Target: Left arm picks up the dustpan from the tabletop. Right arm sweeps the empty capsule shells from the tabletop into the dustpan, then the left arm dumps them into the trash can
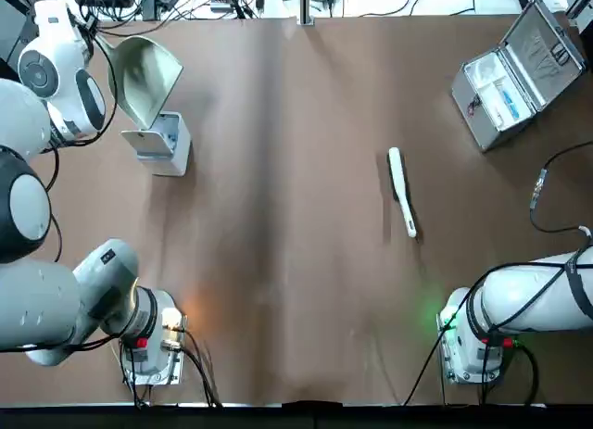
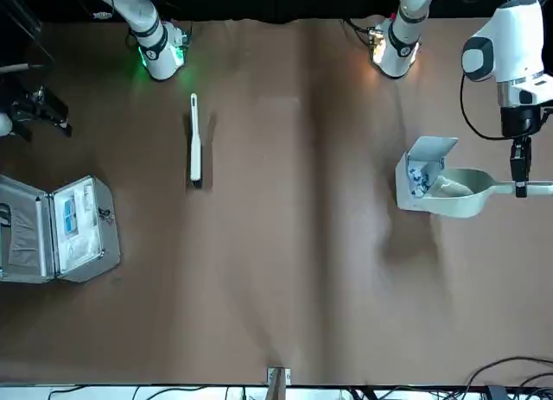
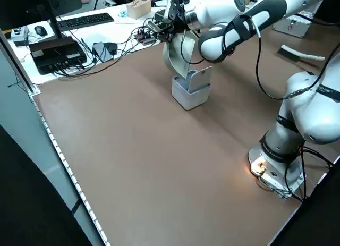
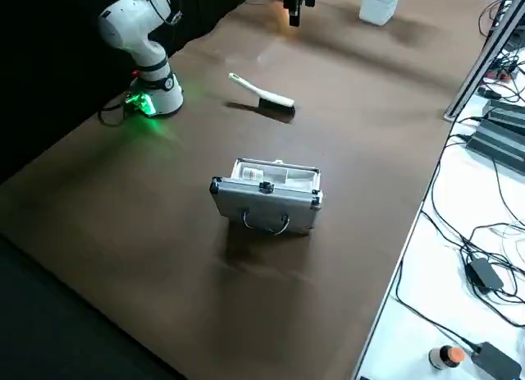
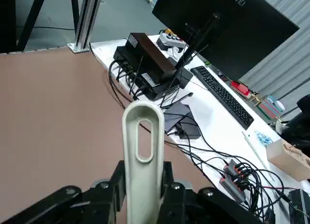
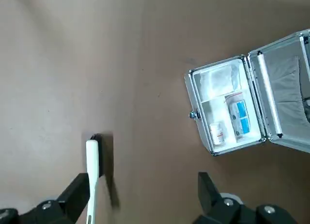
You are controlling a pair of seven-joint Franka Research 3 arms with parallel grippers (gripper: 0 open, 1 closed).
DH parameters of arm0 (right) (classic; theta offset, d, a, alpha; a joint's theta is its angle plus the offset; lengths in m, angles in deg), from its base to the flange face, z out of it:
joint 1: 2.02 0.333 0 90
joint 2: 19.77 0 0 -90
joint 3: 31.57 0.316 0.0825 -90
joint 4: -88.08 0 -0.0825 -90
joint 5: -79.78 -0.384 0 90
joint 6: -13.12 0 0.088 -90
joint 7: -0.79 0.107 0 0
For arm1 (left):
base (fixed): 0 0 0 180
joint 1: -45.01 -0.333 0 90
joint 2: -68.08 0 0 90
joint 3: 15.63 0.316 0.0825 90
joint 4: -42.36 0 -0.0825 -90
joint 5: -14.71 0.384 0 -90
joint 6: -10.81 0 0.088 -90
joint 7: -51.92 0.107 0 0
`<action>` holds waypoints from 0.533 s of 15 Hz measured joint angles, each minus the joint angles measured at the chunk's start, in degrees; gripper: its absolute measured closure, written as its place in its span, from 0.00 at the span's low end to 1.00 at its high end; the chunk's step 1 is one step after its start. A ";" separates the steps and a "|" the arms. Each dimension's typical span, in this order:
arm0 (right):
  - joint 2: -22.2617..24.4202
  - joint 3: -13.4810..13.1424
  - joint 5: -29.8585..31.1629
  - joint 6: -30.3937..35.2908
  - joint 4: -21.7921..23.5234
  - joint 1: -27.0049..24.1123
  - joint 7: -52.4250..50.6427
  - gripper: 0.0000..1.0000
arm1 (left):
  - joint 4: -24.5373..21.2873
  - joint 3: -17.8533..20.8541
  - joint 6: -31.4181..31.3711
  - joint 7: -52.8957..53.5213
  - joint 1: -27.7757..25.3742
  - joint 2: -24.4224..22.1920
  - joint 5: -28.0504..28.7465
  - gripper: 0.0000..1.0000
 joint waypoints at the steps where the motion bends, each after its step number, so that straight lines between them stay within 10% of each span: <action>1: 0.00 -0.02 0.01 0.03 0.00 -0.06 0.00 0.01 | -0.23 -0.03 -0.56 -0.02 -0.01 0.00 -0.04 0.67; 8: -0.01 -0.07 0.01 0.06 0.00 -0.40 0.00 0.01 | -2.80 -2.05 -5.45 0.05 -0.03 -0.22 -0.05 0.67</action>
